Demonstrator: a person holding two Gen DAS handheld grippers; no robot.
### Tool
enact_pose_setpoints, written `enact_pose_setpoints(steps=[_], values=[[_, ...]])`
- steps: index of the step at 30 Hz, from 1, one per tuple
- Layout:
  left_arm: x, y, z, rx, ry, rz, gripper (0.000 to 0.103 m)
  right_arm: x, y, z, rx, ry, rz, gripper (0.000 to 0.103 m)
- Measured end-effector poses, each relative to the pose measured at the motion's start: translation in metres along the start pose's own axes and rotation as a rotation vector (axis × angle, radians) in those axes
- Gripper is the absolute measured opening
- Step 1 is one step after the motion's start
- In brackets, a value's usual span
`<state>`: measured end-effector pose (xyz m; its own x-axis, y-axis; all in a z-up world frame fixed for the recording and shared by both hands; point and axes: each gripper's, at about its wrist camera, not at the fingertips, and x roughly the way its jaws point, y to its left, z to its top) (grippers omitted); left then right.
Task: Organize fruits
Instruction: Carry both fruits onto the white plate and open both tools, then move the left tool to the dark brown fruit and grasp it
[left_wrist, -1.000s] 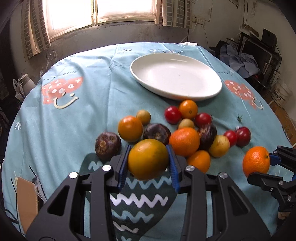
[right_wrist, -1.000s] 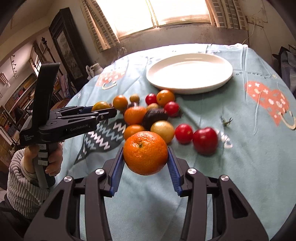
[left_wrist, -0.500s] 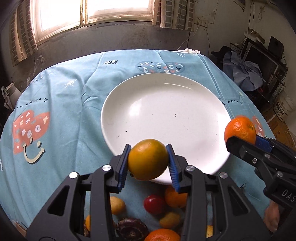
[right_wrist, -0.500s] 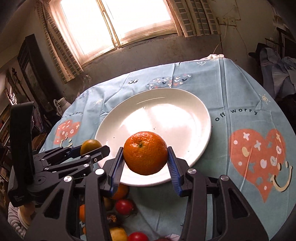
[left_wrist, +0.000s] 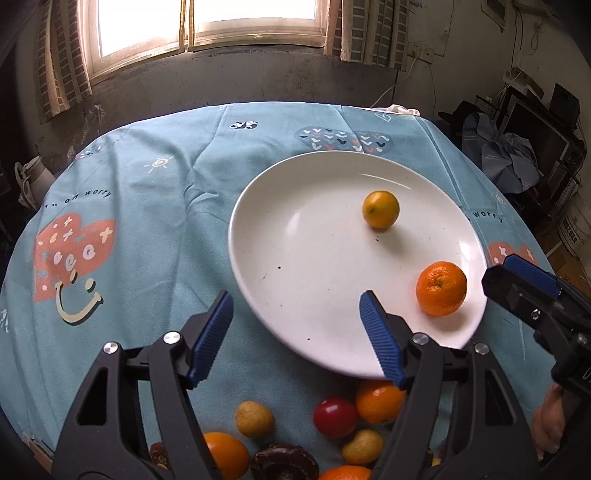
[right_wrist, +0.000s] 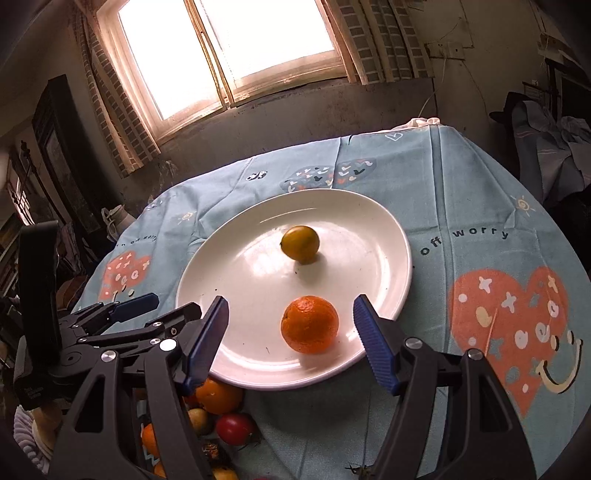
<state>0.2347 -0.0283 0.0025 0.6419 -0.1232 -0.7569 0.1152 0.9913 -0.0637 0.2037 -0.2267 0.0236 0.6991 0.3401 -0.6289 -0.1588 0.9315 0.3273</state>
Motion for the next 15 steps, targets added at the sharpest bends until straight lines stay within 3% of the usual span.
enact_pose_setpoints(steps=[3, 6, 11, 15], values=[[-0.034, 0.013, -0.018, -0.026, -0.059, 0.04, 0.089, -0.029, -0.006, -0.009, 0.076, -0.041, 0.055, 0.074], [-0.066, 0.024, -0.045, -0.033, -0.114, 0.092, 0.095, -0.061, -0.014, -0.032, 0.149, -0.134, 0.151, 0.098], [-0.109, 0.04, -0.1, -0.03, -0.205, 0.05, 0.101, -0.09, -0.004, -0.069, 0.094, -0.14, 0.121, 0.099], [-0.111, 0.058, -0.132, -0.097, -0.167, 0.019, 0.101, -0.096, -0.002, -0.095, 0.069, -0.099, 0.122, 0.099]])
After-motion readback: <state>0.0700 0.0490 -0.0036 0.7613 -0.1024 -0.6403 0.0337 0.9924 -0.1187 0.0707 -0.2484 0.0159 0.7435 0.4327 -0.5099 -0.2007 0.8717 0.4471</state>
